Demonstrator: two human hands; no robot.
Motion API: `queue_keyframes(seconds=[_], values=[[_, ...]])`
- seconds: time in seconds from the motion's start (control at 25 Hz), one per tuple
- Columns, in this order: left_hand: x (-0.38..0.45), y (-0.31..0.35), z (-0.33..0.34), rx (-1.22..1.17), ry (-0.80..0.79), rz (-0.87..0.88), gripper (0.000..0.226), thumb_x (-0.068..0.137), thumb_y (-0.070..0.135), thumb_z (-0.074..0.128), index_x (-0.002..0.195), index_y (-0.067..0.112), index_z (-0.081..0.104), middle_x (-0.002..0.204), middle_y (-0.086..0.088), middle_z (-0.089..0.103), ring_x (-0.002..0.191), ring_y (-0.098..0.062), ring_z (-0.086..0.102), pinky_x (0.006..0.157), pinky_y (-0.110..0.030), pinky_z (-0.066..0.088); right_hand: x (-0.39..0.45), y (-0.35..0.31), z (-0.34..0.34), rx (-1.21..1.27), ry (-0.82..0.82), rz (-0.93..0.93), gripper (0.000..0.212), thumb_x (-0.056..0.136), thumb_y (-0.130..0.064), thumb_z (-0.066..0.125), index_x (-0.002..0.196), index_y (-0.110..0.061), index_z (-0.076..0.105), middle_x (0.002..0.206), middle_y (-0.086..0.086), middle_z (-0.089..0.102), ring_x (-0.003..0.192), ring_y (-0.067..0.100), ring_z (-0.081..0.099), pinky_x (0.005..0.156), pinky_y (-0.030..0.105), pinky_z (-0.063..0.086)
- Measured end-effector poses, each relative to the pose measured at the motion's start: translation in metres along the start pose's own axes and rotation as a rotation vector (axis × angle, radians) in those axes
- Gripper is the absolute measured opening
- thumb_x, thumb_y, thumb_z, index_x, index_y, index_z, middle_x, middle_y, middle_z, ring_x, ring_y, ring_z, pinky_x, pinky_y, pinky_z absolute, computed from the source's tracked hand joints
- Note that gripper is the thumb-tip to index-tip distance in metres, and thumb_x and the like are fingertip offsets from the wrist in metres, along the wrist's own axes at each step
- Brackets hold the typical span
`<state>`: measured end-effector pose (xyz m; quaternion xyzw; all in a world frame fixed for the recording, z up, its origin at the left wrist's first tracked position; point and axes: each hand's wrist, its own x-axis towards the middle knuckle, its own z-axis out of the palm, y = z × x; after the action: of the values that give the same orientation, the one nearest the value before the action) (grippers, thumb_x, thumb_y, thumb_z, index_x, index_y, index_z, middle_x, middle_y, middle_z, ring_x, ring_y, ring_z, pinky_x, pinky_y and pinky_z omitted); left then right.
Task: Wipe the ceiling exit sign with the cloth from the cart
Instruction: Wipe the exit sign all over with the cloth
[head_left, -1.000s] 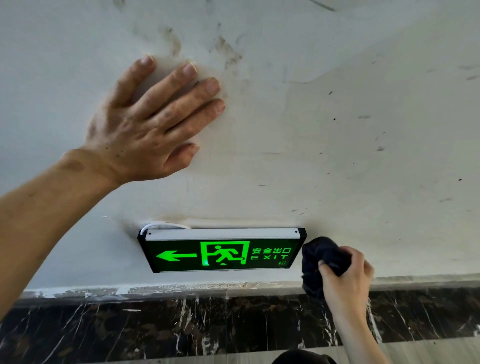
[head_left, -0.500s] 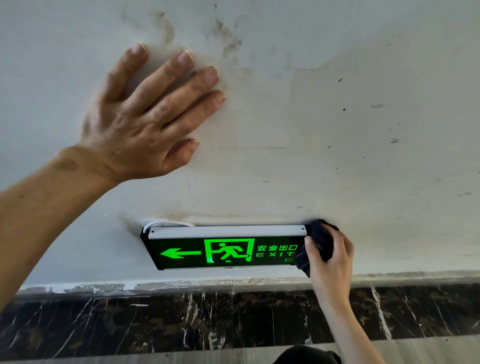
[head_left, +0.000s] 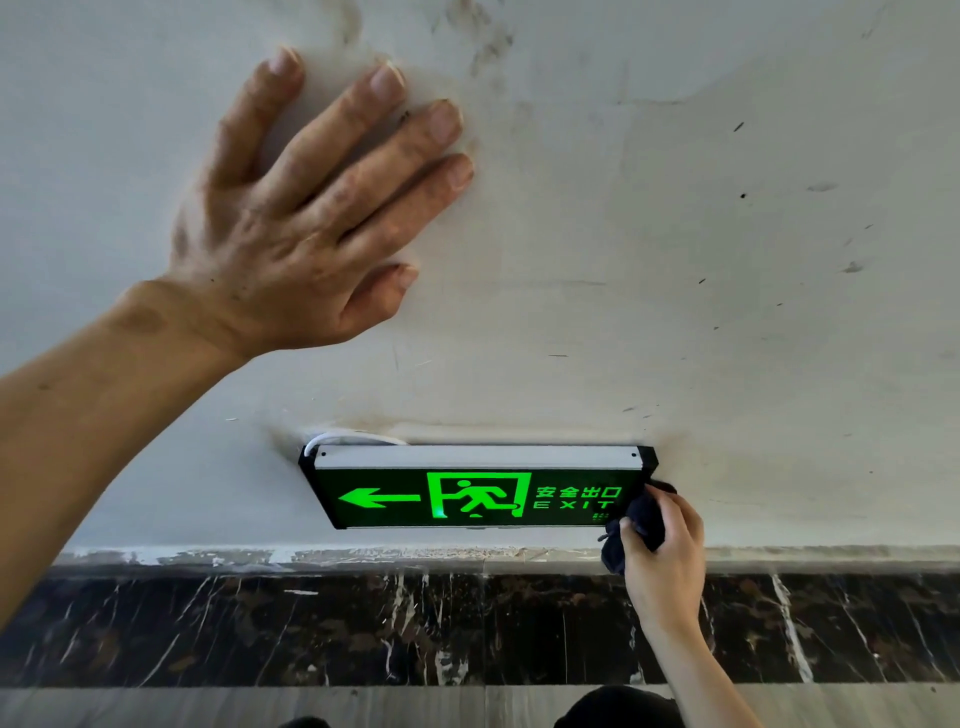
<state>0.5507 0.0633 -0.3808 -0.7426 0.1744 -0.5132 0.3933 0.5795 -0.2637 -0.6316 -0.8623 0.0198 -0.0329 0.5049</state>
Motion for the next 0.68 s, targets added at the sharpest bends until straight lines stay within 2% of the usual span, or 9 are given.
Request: queue_keyframes(seconds=[0.16, 0.44, 0.6, 0.68], values=[[0.001, 0.000, 0.001, 0.002, 0.008, 0.013, 0.067, 0.091, 0.042, 0.045, 0.149, 0.009, 0.039, 0.151, -0.011, 0.038, 0.137, -0.035, 0.037, 0.112, -0.055, 0.021, 0.001, 0.005, 0.005, -0.041, 0.015, 0.050, 0.036, 0.083, 0.000, 0.064, 0.117, -0.010, 0.061, 0.124, 0.004, 0.050, 0.100, 0.011, 0.049, 0.087, 0.026, 0.039], [0.001, 0.000, 0.000, 0.012, -0.006, 0.009, 0.066, 0.092, 0.043, 0.042, 0.148, 0.009, 0.040, 0.150, -0.010, 0.039, 0.137, -0.035, 0.037, 0.112, -0.055, 0.021, 0.001, 0.012, 0.014, -0.083, 0.010, 0.124, 0.032, 0.084, -0.003, 0.062, 0.114, -0.013, 0.062, 0.123, 0.003, 0.051, 0.094, 0.014, 0.051, 0.086, 0.031, 0.042], [0.001, 0.000, -0.001, 0.009, -0.010, 0.004, 0.066, 0.092, 0.042, 0.041, 0.148, 0.009, 0.040, 0.150, -0.010, 0.039, 0.137, -0.035, 0.038, 0.112, -0.054, 0.020, 0.003, 0.015, 0.017, -0.097, 0.022, 0.137, 0.031, 0.083, -0.004, 0.062, 0.113, -0.014, 0.063, 0.117, -0.001, 0.049, 0.092, 0.016, 0.050, 0.085, 0.033, 0.043], [0.002, -0.001, -0.002, 0.010, -0.012, 0.000, 0.066, 0.091, 0.042, 0.043, 0.148, 0.009, 0.040, 0.150, -0.010, 0.039, 0.137, -0.035, 0.038, 0.113, -0.054, 0.020, 0.007, 0.025, 0.021, -0.108, -0.013, 0.223, 0.030, 0.082, -0.006, 0.061, 0.110, -0.015, 0.063, 0.111, 0.001, 0.056, 0.088, 0.020, 0.055, 0.082, 0.036, 0.048]])
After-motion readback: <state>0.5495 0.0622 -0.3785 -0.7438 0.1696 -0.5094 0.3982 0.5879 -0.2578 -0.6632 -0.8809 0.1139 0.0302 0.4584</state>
